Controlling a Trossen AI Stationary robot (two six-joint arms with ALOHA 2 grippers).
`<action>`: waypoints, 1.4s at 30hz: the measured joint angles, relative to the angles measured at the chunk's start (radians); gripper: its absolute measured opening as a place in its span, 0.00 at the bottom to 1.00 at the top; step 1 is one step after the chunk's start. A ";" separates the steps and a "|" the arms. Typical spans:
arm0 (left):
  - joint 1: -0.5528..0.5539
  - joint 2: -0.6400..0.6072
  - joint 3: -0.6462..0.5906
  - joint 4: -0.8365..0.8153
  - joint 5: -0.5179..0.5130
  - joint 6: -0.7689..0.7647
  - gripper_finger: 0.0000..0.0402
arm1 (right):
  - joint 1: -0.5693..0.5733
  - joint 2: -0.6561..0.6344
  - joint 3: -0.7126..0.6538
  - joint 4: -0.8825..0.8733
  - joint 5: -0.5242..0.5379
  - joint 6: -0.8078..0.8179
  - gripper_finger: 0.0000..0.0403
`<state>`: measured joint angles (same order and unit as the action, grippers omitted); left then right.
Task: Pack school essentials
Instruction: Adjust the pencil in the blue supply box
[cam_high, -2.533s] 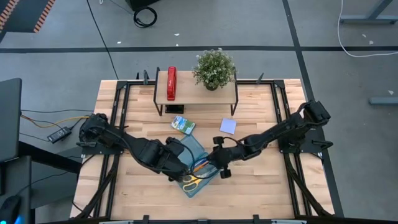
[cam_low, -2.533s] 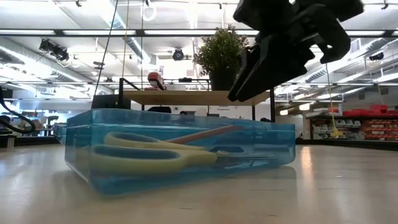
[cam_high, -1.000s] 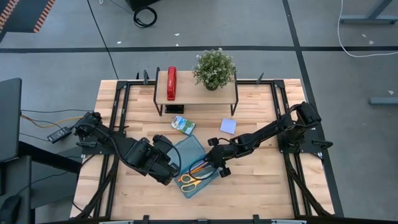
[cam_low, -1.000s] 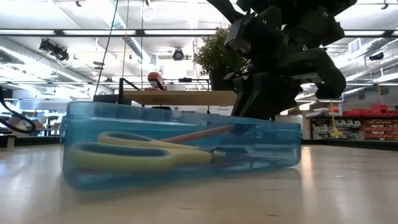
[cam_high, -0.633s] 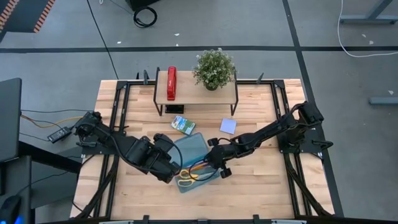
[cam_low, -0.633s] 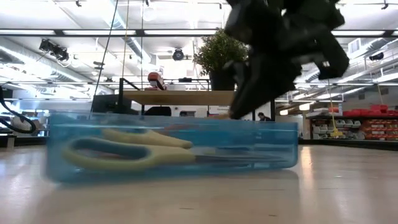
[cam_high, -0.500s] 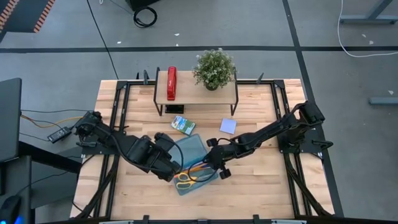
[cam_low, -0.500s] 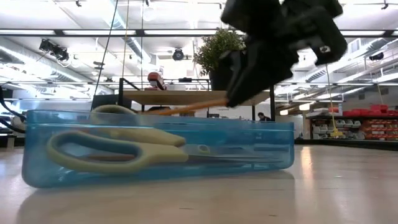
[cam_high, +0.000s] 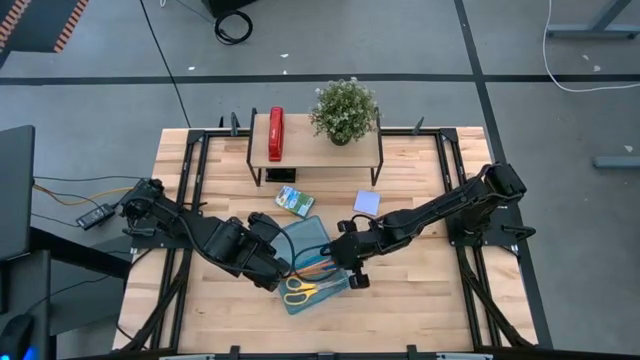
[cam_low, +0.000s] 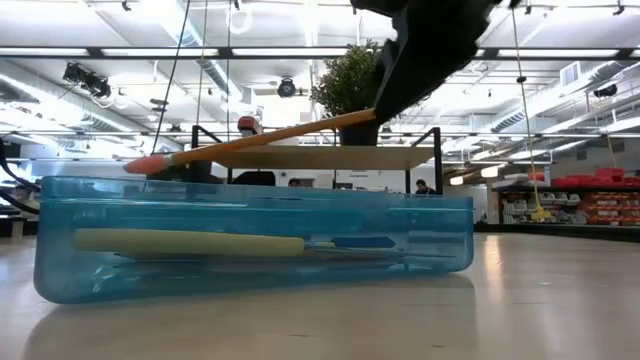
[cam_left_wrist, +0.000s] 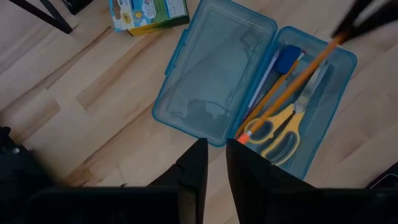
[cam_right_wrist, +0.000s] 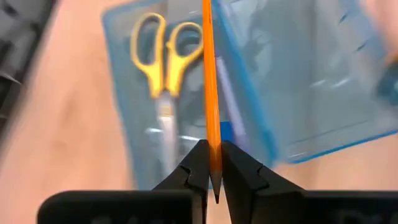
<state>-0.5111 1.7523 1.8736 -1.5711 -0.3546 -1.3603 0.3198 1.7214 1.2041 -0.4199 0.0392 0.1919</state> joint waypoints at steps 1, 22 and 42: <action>-0.003 0.000 0.000 0.000 0.000 -0.008 0.16 | 0.007 0.000 -0.001 0.000 -0.014 0.057 0.09; -0.013 0.000 0.000 0.004 -0.005 -0.035 0.18 | 0.102 0.002 -0.113 0.196 0.056 0.478 0.34; -0.029 0.000 0.000 0.004 -0.012 -0.050 0.19 | 0.128 0.029 -0.115 0.198 0.083 0.272 0.42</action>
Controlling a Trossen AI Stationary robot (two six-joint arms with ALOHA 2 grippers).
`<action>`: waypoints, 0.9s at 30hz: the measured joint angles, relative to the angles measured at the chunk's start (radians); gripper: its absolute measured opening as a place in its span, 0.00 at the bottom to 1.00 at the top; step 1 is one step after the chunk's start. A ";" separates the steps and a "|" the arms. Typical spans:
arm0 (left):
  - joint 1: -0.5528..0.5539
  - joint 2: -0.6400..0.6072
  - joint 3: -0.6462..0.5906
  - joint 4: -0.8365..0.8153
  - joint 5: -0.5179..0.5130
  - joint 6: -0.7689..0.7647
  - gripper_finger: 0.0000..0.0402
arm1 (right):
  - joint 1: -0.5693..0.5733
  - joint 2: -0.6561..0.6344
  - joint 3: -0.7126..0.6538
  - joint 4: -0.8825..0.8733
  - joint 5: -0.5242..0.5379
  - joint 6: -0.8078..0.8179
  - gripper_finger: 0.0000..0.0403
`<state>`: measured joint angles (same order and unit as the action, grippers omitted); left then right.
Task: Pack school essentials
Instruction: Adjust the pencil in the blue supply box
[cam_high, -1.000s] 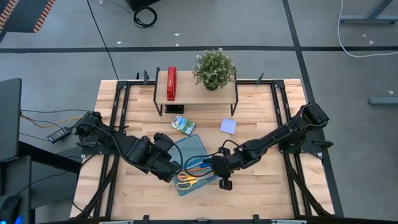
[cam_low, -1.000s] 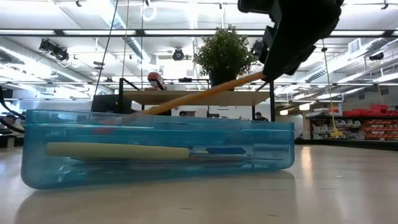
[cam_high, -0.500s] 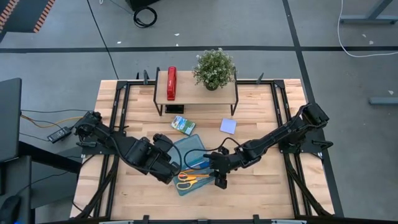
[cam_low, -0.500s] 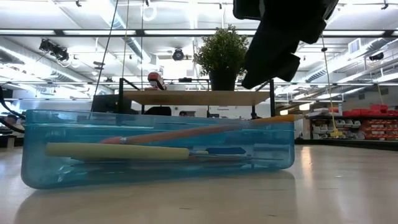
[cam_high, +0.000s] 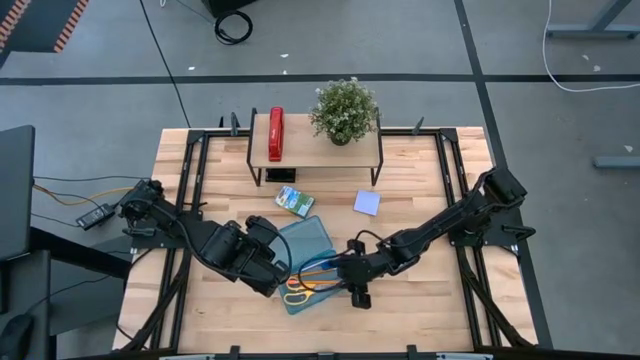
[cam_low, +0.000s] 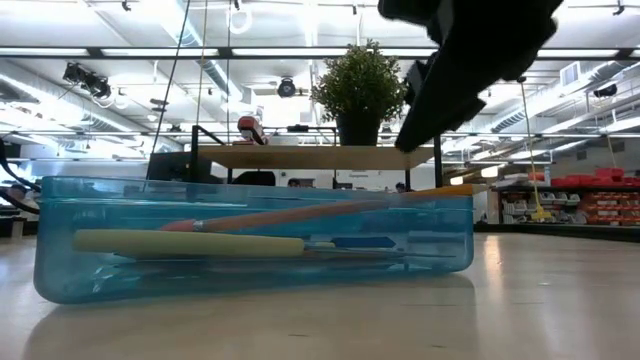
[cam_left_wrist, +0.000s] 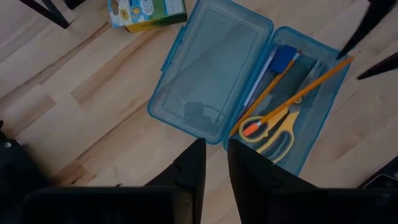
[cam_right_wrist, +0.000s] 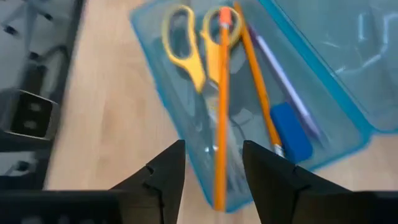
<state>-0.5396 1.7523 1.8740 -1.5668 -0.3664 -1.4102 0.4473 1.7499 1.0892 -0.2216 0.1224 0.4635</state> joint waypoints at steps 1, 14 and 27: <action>0.001 0.000 0.000 0.001 0.000 -0.001 0.19 | -0.003 0.016 0.000 0.018 0.001 -0.003 0.42; 0.009 0.000 0.001 0.032 -0.007 0.000 0.19 | -0.027 0.105 -0.001 0.052 -0.036 -0.019 0.42; 0.011 0.000 0.001 0.033 -0.007 0.008 0.19 | -0.028 0.153 0.001 0.078 -0.102 -0.022 0.23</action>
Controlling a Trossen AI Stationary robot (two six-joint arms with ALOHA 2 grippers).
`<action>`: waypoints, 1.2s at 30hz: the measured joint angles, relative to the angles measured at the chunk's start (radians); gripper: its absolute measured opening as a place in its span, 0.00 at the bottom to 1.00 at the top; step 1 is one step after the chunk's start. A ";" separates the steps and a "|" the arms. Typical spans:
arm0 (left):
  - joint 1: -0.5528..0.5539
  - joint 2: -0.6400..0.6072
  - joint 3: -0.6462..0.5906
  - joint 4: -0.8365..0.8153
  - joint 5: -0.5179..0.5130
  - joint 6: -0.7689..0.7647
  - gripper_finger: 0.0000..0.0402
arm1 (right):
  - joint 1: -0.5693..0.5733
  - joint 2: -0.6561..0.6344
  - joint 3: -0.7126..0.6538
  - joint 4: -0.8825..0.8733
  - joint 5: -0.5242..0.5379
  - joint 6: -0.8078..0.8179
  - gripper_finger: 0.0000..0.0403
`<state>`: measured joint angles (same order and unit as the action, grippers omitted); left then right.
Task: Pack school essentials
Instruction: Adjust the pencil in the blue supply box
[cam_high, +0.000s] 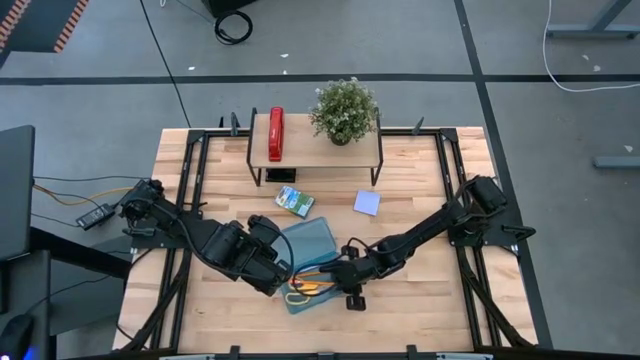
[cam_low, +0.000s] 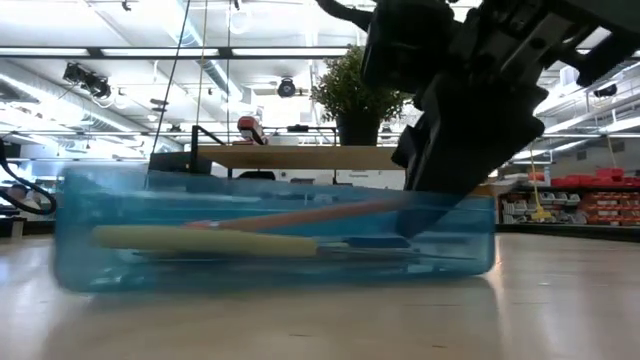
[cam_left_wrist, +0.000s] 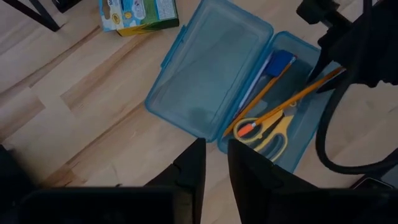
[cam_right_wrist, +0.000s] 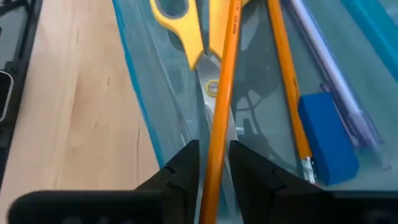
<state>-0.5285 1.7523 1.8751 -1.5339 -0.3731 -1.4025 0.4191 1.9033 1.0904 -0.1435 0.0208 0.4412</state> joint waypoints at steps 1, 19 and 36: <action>0.000 0.000 0.000 0.000 0.001 0.000 0.19 | 0.000 0.000 0.000 -0.009 0.000 0.001 0.21; 0.000 0.000 -0.001 0.000 0.003 0.002 0.18 | -0.006 -0.027 -0.002 0.024 0.035 0.054 0.10; 0.006 0.000 -0.001 0.000 0.000 0.010 0.18 | -0.026 -0.028 -0.001 0.091 0.027 0.093 0.11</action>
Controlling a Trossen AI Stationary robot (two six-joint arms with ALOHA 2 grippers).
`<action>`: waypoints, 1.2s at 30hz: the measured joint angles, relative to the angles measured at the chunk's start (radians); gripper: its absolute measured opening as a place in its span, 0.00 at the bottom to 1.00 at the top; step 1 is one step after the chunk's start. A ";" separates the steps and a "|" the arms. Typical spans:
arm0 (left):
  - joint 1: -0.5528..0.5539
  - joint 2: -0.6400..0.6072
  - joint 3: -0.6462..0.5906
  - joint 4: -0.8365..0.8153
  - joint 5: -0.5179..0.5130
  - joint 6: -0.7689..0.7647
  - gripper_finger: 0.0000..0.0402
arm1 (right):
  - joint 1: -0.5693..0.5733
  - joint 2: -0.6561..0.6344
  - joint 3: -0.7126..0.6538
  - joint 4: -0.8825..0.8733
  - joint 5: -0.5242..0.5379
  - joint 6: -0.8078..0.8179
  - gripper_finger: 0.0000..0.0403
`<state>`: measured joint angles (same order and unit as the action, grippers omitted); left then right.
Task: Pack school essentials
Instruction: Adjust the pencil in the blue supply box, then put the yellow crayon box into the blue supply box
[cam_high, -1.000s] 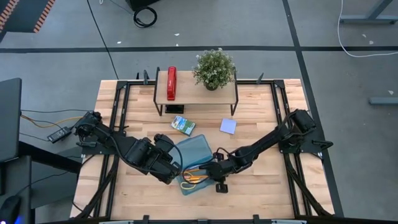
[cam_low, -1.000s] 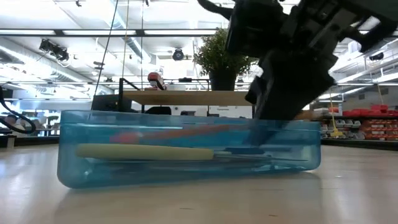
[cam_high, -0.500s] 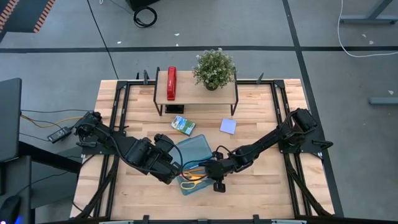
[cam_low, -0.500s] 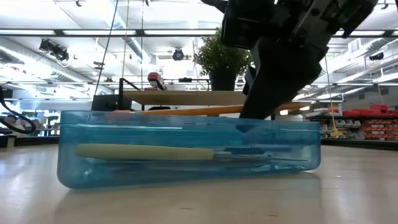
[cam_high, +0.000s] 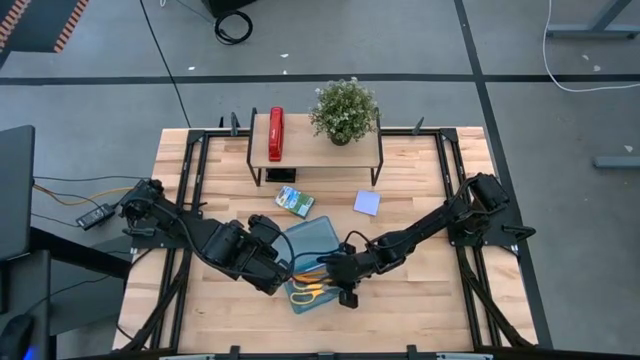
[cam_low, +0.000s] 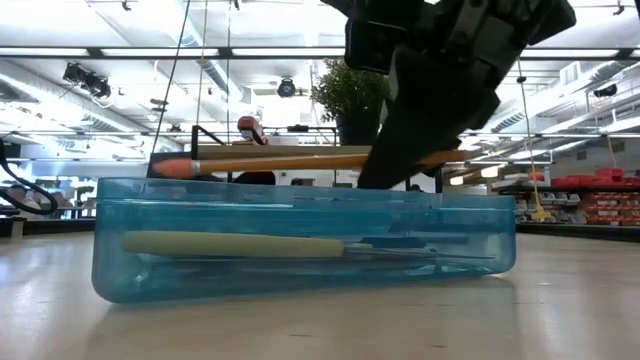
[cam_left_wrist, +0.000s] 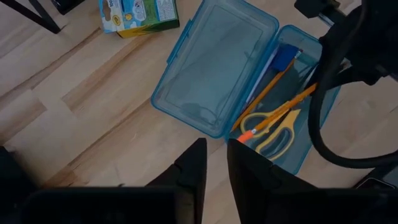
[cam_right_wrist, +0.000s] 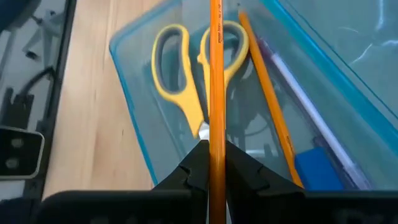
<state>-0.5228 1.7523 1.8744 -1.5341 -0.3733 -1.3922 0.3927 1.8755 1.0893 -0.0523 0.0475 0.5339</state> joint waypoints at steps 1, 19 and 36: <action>0.000 0.000 0.000 0.000 0.000 0.000 0.17 | -0.001 0.000 0.000 -0.003 0.000 -0.008 0.11; 0.000 0.000 0.000 -0.001 0.000 -0.010 0.19 | -0.007 0.000 0.000 0.036 -0.004 -0.033 0.30; 0.149 0.000 -0.001 -0.036 -0.037 0.238 0.27 | -0.041 -0.254 0.001 -0.215 0.056 -0.024 0.37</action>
<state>-0.3735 1.7527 1.8736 -1.5699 -0.4104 -1.1542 0.3513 1.6212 1.0901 -0.2673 0.1038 0.5096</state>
